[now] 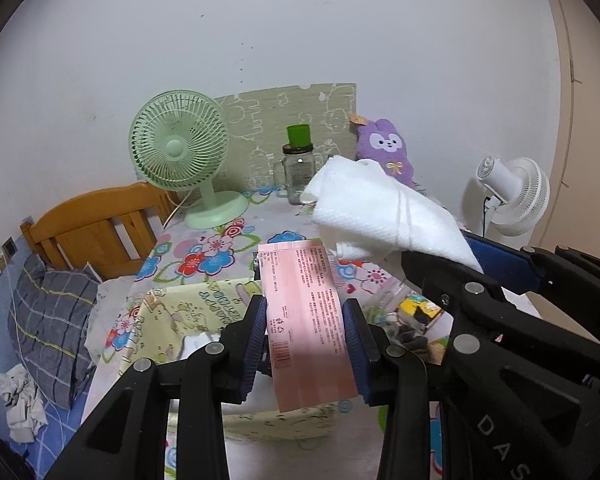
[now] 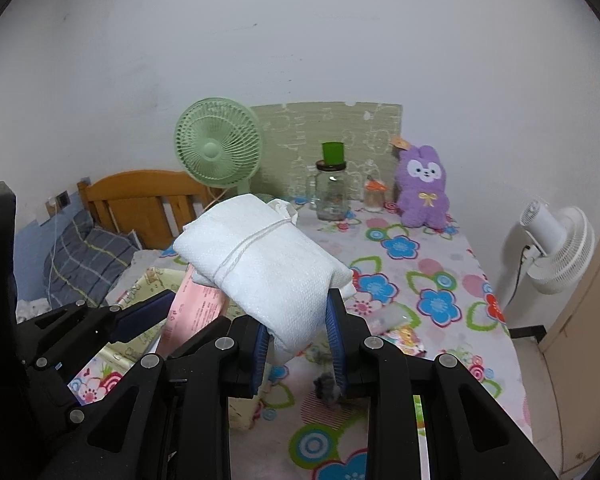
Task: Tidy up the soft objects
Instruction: 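Carry the white cloth in the right tool while the left tool carries the pink packet toward the box, then drop the white cloth into the box with the right tool while the left releases the packet, then withdraw both open tools from the box toward the gray glove and green tissue pack, then grasp the green tissue pack with the right tool while the left tool grasps the gray glove, then carry the green tissue pack in the right tool while the left tool carries the glove over the box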
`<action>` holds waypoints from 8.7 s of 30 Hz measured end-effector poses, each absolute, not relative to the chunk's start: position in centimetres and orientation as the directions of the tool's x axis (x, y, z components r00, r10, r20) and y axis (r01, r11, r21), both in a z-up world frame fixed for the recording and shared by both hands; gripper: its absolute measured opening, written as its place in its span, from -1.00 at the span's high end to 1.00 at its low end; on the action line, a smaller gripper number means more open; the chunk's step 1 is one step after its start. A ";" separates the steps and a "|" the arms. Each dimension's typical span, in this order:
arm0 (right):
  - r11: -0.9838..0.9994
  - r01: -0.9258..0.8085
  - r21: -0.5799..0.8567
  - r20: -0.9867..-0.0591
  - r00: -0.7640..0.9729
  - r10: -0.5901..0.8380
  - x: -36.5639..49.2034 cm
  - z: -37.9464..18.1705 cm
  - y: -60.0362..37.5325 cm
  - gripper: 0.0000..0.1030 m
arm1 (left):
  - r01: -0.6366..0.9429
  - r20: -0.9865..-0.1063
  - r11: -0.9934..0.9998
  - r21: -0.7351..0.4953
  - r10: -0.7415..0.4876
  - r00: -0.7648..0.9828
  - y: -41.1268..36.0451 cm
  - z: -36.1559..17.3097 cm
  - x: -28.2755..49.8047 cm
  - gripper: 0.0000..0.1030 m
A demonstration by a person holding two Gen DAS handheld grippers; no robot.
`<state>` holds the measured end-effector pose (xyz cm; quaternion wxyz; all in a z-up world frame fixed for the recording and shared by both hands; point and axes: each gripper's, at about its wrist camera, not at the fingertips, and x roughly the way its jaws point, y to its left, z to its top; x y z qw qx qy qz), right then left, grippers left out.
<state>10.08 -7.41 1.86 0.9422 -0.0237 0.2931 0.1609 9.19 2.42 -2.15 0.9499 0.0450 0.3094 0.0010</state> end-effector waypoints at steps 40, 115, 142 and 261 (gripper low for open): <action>0.869 -0.480 0.117 -0.697 0.584 0.416 16.1 -4.9 3.5 0.10 | -0.103 -0.708 0.989 0.104 0.146 0.691 12.4 -8.3 13.6 -0.36; 0.954 -0.293 0.061 -0.534 0.798 0.279 7.3 3.1 -13.5 -0.95 | 0.025 -0.553 0.999 0.029 -0.005 0.833 -2.6 -1.3 6.4 -0.96; 0.970 -0.224 0.093 -0.593 0.770 0.234 8.2 -3.2 -18.0 -0.95 | 0.058 -0.629 0.998 -0.006 -0.049 0.775 -6.6 -7.5 8.1 -0.89; 0.987 -0.141 0.078 -0.617 0.771 0.159 8.1 -1.0 -17.2 -0.28 | 0.103 -0.620 0.994 0.023 -0.066 0.782 -6.3 -4.7 8.1 -0.17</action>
